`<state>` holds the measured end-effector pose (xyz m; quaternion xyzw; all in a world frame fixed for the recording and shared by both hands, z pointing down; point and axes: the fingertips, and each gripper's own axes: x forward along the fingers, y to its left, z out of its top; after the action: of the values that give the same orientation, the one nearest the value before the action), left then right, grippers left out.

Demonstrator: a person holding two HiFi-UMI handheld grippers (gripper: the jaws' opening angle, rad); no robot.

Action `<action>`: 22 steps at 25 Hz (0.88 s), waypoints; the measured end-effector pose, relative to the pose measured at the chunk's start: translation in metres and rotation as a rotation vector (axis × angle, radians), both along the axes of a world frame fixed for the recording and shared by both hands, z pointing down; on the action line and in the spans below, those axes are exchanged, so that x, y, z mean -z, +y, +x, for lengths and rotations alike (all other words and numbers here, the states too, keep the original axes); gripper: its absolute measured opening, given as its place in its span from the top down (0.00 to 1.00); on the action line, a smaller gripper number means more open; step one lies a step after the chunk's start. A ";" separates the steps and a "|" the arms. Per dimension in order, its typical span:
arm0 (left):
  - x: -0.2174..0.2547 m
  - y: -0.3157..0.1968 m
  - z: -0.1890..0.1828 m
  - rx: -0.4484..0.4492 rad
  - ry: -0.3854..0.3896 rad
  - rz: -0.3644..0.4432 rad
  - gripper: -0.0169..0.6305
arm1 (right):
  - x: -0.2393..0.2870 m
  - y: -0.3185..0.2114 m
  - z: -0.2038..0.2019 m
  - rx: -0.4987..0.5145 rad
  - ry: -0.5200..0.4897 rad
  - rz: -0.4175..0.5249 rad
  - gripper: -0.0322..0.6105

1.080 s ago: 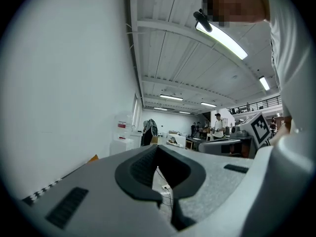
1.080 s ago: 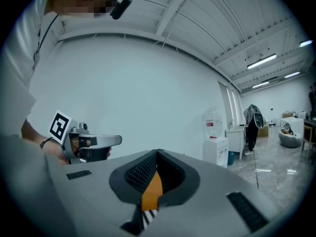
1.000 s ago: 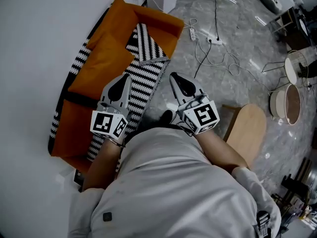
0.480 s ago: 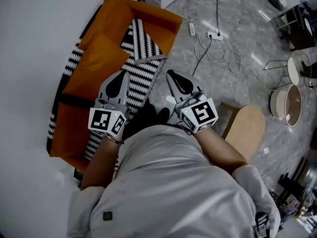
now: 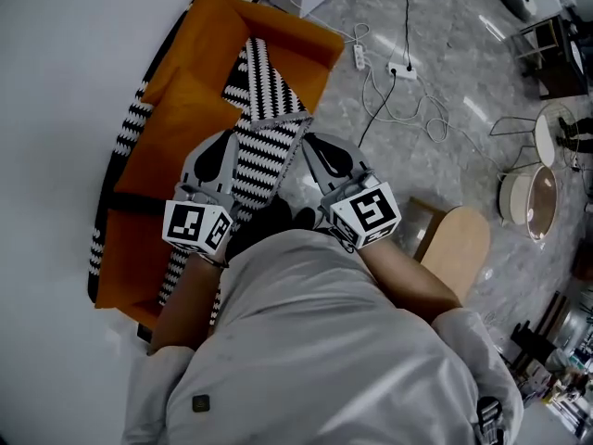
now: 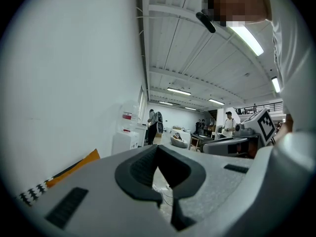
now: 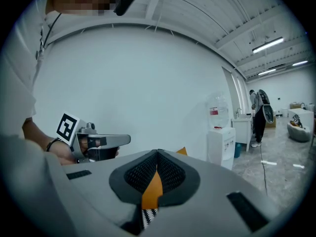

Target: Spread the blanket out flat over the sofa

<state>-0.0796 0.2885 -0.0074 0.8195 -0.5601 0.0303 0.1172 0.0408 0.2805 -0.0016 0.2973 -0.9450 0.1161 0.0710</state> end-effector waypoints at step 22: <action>-0.089 -0.088 -0.098 -0.017 -0.068 -0.140 0.96 | -0.100 -0.110 -0.108 0.155 0.119 -0.125 0.91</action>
<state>-0.1780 0.2005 0.0817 0.8125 -0.5533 0.0984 0.1551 -0.0668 0.1704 0.0987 0.2246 -0.9502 0.1511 0.1544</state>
